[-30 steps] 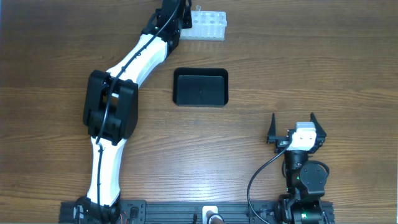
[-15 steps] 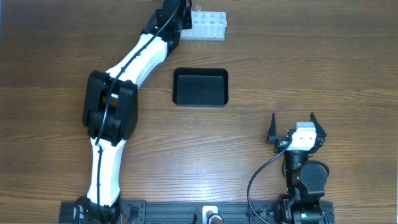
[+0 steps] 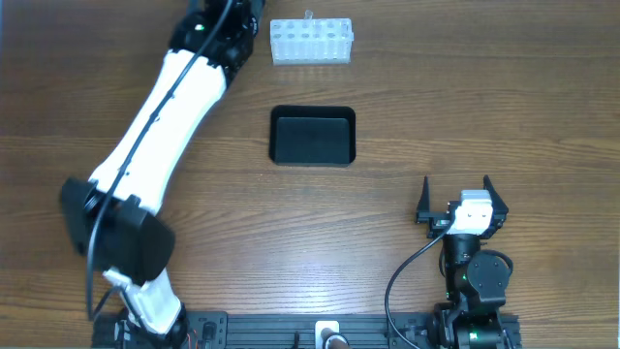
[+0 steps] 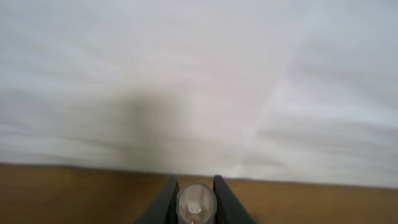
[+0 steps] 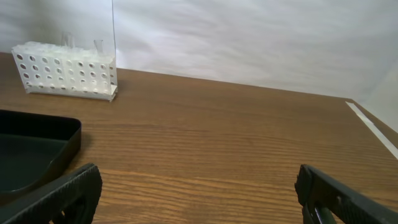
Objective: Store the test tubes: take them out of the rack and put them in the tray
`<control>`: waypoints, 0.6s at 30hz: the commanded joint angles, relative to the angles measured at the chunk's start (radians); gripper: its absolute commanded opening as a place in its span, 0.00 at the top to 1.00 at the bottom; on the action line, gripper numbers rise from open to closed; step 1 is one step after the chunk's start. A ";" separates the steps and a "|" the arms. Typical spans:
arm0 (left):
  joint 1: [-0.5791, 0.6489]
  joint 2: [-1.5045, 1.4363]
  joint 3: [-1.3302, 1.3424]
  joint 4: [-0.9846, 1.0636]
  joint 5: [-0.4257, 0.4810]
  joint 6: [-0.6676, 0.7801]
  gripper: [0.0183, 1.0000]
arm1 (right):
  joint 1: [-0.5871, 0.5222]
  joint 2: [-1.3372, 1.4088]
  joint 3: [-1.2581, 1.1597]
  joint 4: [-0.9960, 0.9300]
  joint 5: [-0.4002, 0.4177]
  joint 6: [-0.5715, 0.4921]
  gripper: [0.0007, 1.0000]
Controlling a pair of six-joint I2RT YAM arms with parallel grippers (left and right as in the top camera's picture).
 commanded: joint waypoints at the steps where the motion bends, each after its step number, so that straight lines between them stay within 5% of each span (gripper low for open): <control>1: -0.050 -0.092 0.015 -0.168 -0.008 0.013 0.91 | -0.007 -0.003 -0.005 -0.004 0.009 -0.004 0.01; 11: -0.150 -0.049 0.015 -0.726 -0.008 -0.381 0.94 | -0.007 -0.003 -0.005 -0.004 0.009 -0.004 0.01; 18: -0.196 0.071 0.015 -0.765 -0.002 -0.406 0.90 | -0.007 -0.003 -0.005 -0.004 0.009 -0.004 0.01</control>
